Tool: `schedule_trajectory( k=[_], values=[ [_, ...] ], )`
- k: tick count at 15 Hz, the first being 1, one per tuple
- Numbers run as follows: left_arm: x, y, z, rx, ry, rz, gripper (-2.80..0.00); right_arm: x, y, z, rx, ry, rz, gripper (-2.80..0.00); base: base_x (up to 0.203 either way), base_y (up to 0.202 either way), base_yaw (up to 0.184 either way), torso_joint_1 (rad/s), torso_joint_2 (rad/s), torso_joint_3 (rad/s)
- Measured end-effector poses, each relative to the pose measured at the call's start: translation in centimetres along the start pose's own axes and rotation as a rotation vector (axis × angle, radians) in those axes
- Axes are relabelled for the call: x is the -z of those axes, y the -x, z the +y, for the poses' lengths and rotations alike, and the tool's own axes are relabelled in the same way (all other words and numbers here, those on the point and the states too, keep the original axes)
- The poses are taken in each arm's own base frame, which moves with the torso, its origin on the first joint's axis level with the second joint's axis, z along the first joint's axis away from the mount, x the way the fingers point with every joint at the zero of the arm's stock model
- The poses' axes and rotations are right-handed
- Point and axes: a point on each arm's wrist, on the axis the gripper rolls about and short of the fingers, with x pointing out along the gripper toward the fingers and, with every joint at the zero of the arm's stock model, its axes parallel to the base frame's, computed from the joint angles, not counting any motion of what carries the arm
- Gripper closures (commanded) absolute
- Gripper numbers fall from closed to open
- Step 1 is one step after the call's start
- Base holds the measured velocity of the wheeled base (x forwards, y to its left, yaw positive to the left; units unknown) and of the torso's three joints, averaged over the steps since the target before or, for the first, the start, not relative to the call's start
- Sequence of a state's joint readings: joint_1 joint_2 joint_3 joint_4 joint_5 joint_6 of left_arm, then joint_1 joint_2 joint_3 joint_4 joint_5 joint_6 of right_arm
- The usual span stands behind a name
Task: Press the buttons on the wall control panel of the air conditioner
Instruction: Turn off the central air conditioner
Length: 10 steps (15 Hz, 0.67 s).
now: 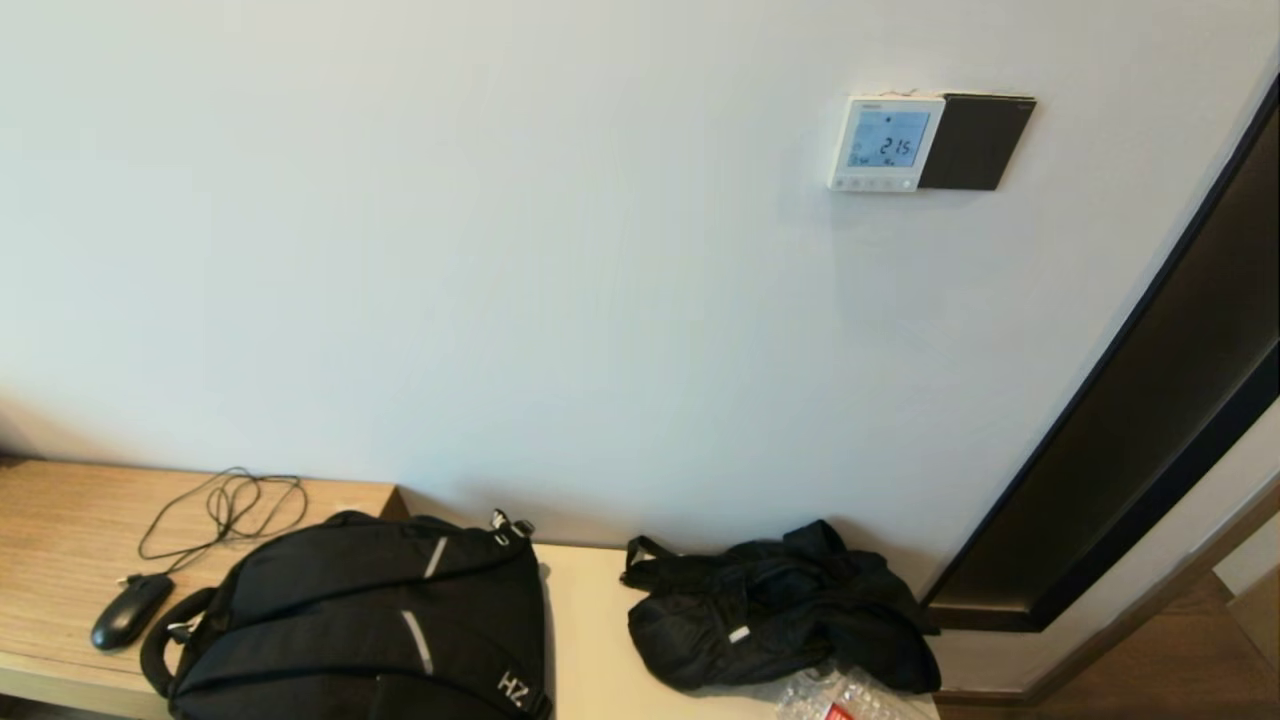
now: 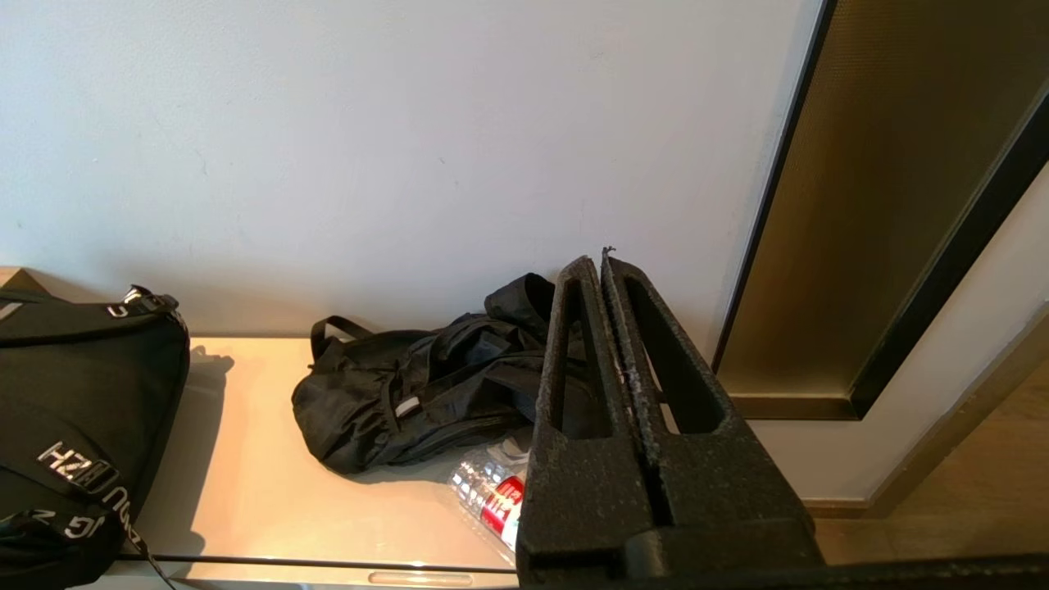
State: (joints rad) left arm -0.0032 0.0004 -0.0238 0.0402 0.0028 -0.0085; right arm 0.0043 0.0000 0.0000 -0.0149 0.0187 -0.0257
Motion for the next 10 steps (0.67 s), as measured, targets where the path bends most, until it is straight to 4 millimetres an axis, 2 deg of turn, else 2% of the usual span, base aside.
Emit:
schedule_trajectory(
  k=[10],
  values=[
    [-0.01, 0.00, 0.00, 0.000, -0.001, -0.001, 0.00, -0.04, 0.01, 0.01, 0.003, 0.000, 0.003, 0.00, 0.000, 0.000, 0.000, 0.000, 0.00, 0.000]
  ],
)
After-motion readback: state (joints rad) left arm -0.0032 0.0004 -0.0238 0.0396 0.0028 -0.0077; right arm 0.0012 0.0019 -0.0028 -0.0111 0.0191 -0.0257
